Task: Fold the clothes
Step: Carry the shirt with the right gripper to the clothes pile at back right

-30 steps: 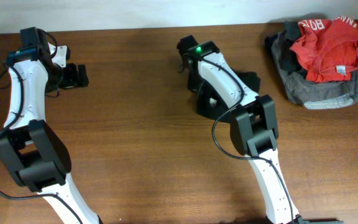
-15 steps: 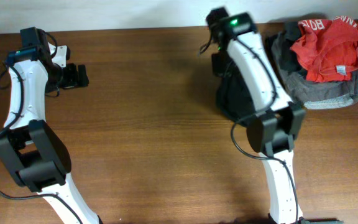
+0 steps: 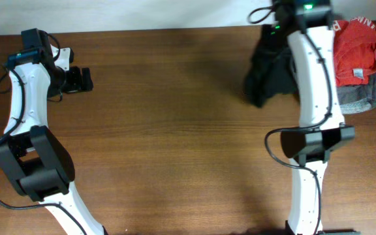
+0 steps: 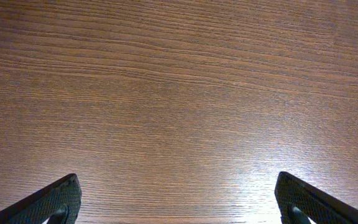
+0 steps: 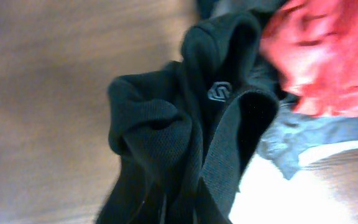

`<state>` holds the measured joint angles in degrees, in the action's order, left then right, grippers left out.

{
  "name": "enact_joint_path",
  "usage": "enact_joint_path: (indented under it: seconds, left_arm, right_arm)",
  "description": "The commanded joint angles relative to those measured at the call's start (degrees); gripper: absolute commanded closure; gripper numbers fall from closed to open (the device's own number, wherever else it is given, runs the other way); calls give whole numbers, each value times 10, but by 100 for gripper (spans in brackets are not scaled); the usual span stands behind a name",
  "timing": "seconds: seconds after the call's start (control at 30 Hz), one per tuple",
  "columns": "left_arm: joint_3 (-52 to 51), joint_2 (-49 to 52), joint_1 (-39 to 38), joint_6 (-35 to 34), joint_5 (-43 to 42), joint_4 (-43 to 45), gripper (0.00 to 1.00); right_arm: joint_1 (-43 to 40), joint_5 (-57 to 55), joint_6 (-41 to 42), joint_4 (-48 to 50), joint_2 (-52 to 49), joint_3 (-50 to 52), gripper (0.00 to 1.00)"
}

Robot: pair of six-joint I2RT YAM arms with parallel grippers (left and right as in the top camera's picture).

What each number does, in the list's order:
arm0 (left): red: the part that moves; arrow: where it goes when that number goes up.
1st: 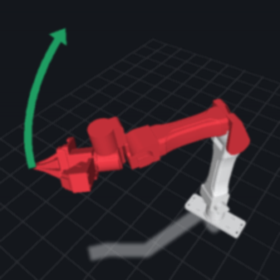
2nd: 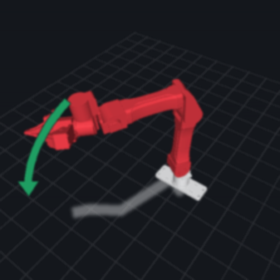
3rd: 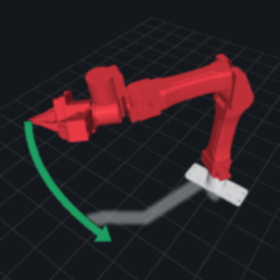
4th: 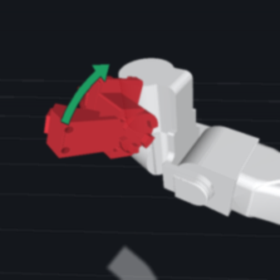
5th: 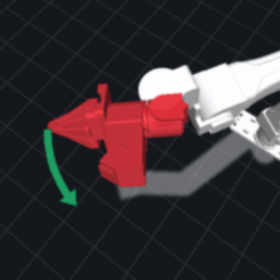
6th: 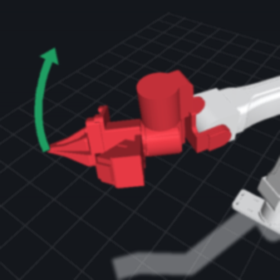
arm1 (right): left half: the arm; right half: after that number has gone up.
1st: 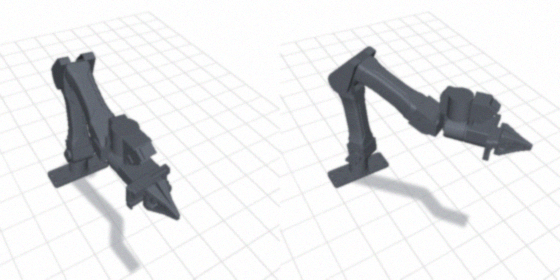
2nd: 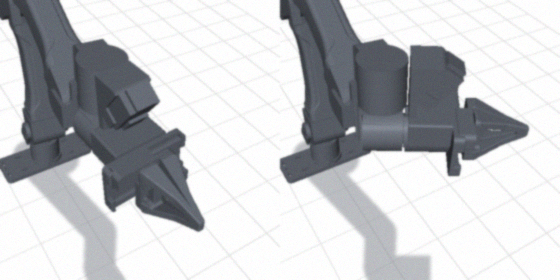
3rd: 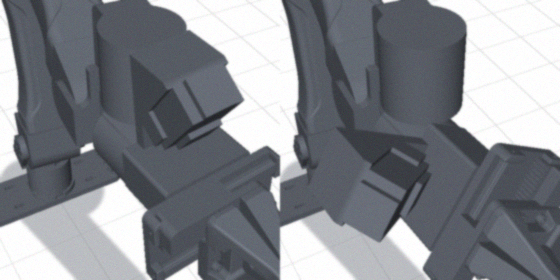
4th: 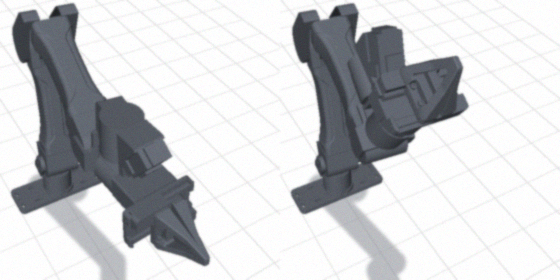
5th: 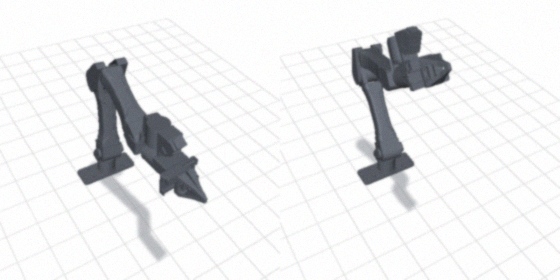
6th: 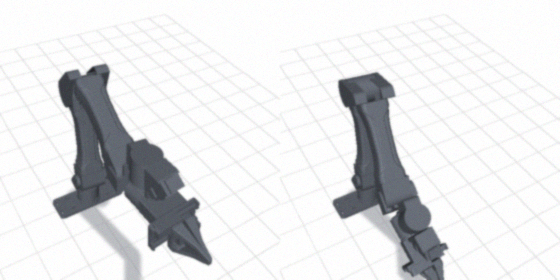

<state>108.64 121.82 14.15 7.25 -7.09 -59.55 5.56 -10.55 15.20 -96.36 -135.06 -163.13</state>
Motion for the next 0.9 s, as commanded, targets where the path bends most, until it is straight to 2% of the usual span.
enact_joint_path:
  seconds: [0.0,0.27,0.5,0.87]
  left_arm:
    - [2,3,-1,1,-7,0,1]
    - [2,3,-1,1,-7,-1,1]
    - [2,3,-1,0,-7,-1,1]
    - [2,3,-1,-4,-9,0,1]
  right_arm:
    - [-45,-6,38,-6,57,-45,96]
    - [-157,-6,202,16,83,-50,96]
    - [-211,-7,350,12,83,-50,96]
    - [-233,-84,471,7,83,-49,96]
